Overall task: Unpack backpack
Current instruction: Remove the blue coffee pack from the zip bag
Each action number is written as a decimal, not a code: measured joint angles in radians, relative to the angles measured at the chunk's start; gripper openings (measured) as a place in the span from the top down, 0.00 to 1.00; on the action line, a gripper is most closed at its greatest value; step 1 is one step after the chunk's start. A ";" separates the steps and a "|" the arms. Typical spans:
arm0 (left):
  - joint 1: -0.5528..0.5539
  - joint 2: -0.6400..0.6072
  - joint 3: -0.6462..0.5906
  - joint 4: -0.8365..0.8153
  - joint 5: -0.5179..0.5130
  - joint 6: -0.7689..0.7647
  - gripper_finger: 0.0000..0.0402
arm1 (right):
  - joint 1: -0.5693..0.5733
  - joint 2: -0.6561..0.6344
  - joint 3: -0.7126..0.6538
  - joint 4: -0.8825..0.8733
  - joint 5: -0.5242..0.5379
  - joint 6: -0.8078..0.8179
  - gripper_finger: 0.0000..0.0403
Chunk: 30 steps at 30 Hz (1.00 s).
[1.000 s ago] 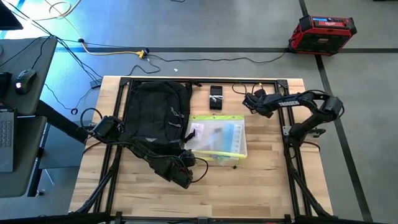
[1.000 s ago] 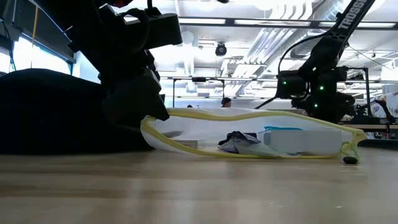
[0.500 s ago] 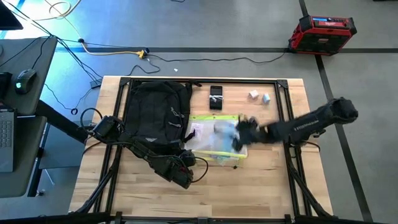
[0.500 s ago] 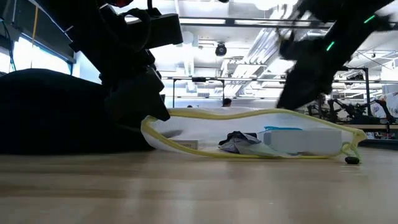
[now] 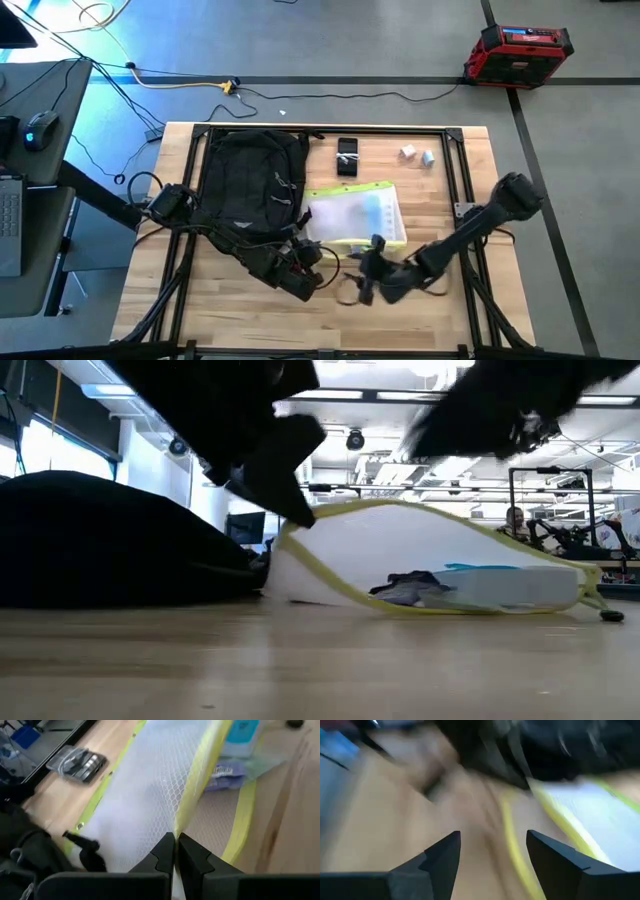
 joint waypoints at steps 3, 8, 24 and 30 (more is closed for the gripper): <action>-0.002 0.000 0.000 0.040 0.017 0.045 1.00 | -0.049 0.058 0.089 -0.239 -0.010 0.135 0.49; -0.007 0.000 0.000 0.050 0.038 0.087 1.00 | -0.116 0.111 0.119 -0.435 -0.036 0.302 0.45; -0.011 0.001 0.000 0.039 0.057 0.100 1.00 | -0.233 0.184 0.125 -0.435 -0.176 0.314 0.38; -0.011 0.001 0.000 0.020 0.059 0.094 1.00 | -0.233 0.176 0.133 -0.449 -0.185 0.320 0.49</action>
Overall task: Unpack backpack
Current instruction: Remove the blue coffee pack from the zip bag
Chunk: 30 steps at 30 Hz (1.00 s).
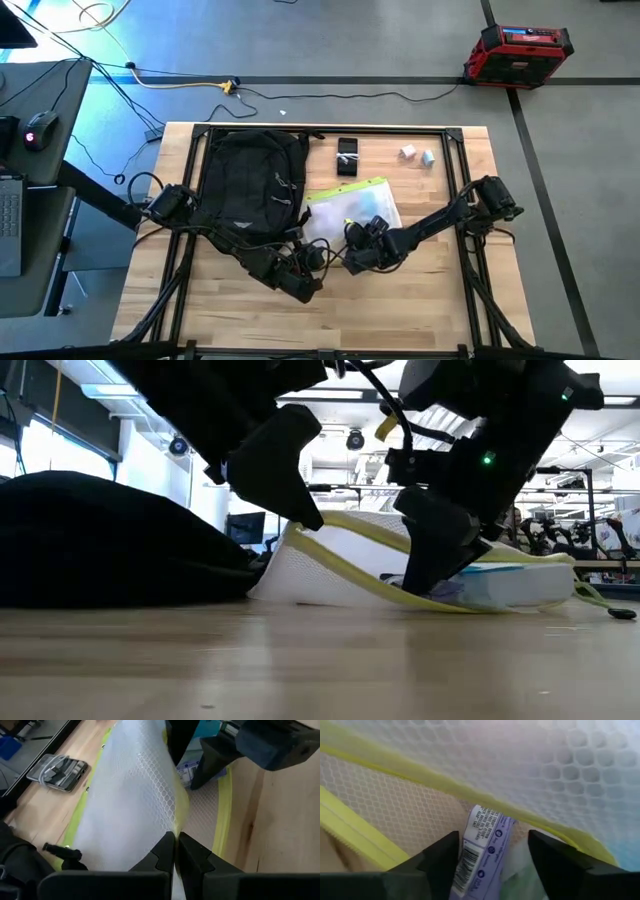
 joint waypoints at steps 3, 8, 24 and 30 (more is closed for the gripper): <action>0.000 0.000 0.000 -0.018 -0.001 -0.015 1.00 | 0.010 0.000 0.041 -0.050 -0.003 0.000 0.62; -0.001 0.000 0.000 -0.026 -0.001 -0.018 1.00 | 0.021 -0.001 0.060 -0.081 -0.003 -0.008 0.87; 0.008 0.000 -0.006 -0.046 -0.014 -0.036 1.00 | 0.103 -0.001 0.229 -0.225 -0.046 -0.059 1.00; 0.009 0.000 -0.006 -0.062 -0.014 -0.056 1.00 | 0.223 -0.001 0.396 -0.629 -0.060 0.140 1.00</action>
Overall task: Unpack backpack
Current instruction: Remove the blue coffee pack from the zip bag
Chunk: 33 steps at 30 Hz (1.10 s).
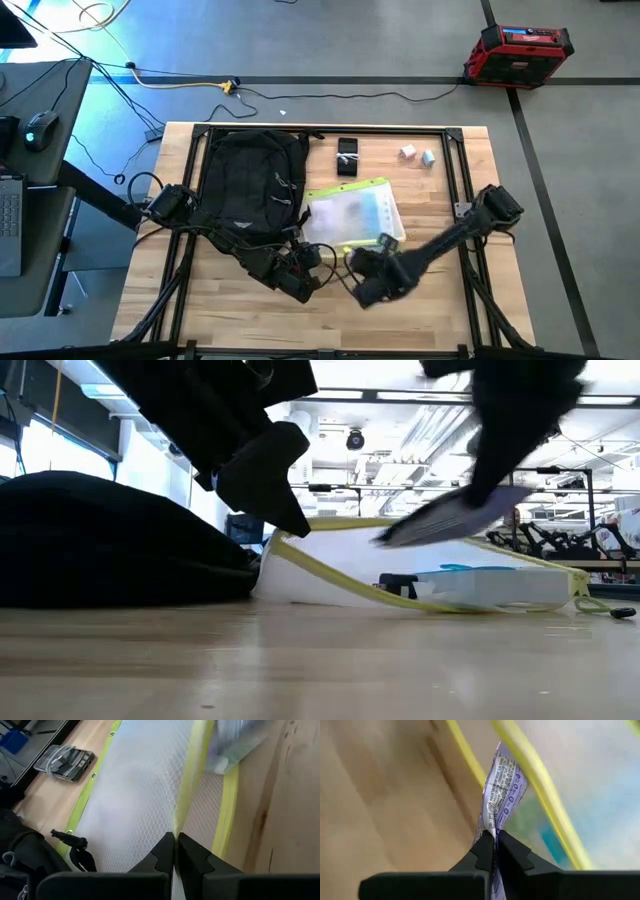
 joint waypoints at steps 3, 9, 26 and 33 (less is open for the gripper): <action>0.000 0.000 0.000 0.000 0.001 0.000 1.00 | 0.065 -0.001 0.045 -0.311 0.110 0.260 1.00; 0.000 0.000 0.000 0.005 0.009 0.001 1.00 | 0.012 -0.106 -0.135 -0.371 0.211 0.422 1.00; 0.006 0.000 -0.002 0.002 0.027 -0.005 1.00 | 0.001 -0.370 -0.357 0.268 -0.204 -0.162 1.00; 0.005 0.000 -0.002 0.009 0.045 0.029 1.00 | 0.029 -0.422 -0.302 0.009 0.332 0.178 1.00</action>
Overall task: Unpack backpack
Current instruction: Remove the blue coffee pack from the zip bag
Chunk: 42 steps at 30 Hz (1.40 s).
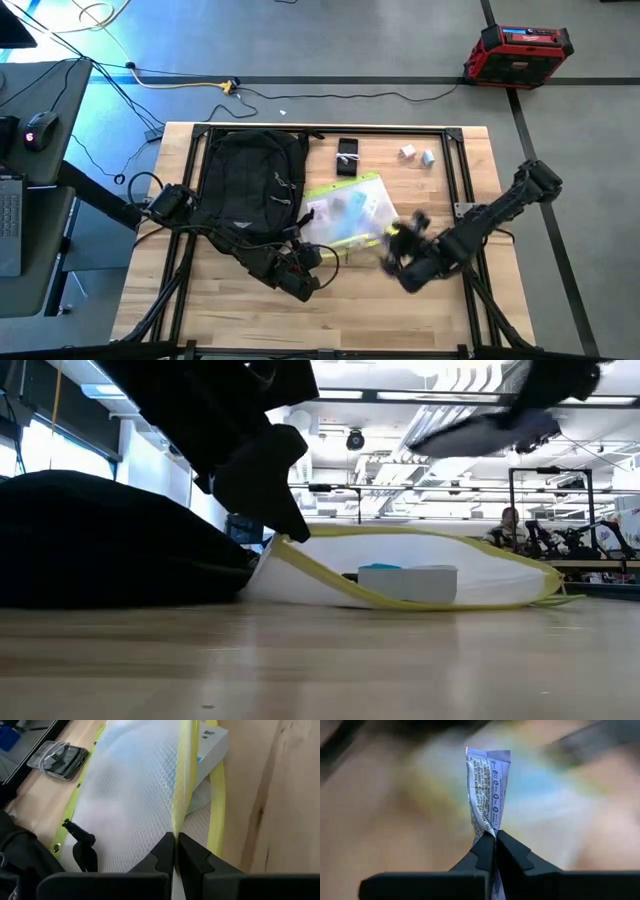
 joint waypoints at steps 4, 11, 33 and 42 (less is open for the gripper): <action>-0.001 0.000 0.000 0.003 0.030 0.016 1.00 | -0.162 -0.001 -0.044 -0.332 -0.044 0.277 1.00; -0.011 0.000 0.000 0.002 0.034 0.018 1.00 | -0.537 0.000 -0.292 -0.191 -0.200 0.091 1.00; -0.010 0.000 0.000 0.019 0.039 0.043 1.00 | -1.071 0.000 -0.404 0.165 -0.276 -0.522 1.00; -0.010 0.000 0.000 0.026 0.040 0.042 1.00 | -0.971 0.000 -0.329 0.034 -0.185 -0.469 0.79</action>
